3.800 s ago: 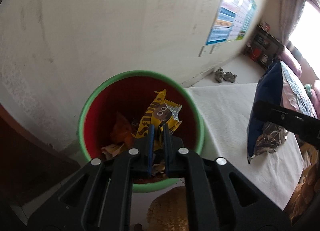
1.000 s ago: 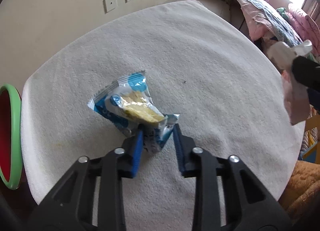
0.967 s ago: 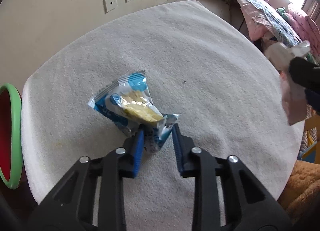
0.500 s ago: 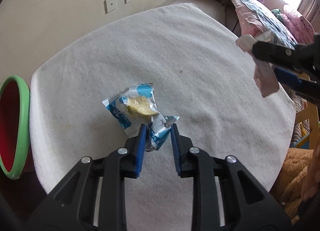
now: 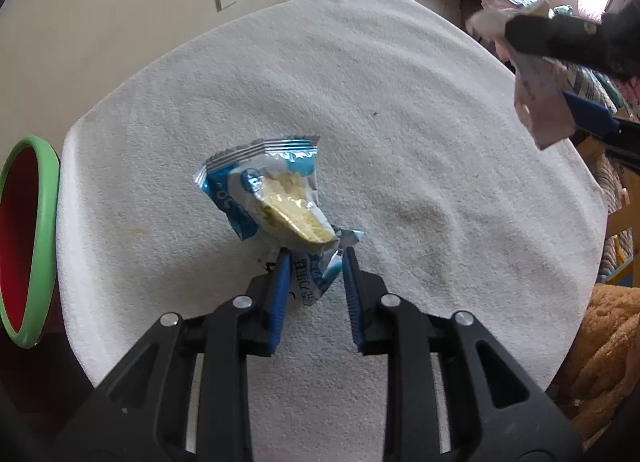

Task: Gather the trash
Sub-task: 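Carry the silver-blue wrapper with the left tool while the right tool carries the pink packet to the bucket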

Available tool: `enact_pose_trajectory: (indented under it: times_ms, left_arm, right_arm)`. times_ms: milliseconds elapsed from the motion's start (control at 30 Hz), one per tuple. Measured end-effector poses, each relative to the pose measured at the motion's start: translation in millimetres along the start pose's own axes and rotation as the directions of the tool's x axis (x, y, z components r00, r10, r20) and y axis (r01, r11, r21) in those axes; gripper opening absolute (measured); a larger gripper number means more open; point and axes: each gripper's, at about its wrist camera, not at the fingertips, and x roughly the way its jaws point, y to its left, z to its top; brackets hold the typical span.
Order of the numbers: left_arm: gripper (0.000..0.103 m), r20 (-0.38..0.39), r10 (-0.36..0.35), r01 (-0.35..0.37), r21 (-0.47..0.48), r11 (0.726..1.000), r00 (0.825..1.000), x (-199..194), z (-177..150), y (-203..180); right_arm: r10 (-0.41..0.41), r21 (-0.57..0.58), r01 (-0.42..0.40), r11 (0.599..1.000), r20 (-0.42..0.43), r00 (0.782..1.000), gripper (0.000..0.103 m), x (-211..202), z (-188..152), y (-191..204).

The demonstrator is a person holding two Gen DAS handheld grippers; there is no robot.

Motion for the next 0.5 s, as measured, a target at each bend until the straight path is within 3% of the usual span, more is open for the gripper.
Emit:
enact_pose_trajectory:
  times_ms: [367,500]
  left_arm:
    - [0.027,0.001,0.013,-0.013,0.002,1.000,1.000,6,1,-1]
    - [0.013,-0.007,0.011,-0.011,-0.017,1.000,1.000,1,2,0]
  right_arm:
    - [0.015,-0.015,-0.016,1.000,-0.026,1.000,0.063,11,0,7]
    - [0.025,-0.031,-0.026,0.999,-0.033,0.999,0.063,15,-1,13]
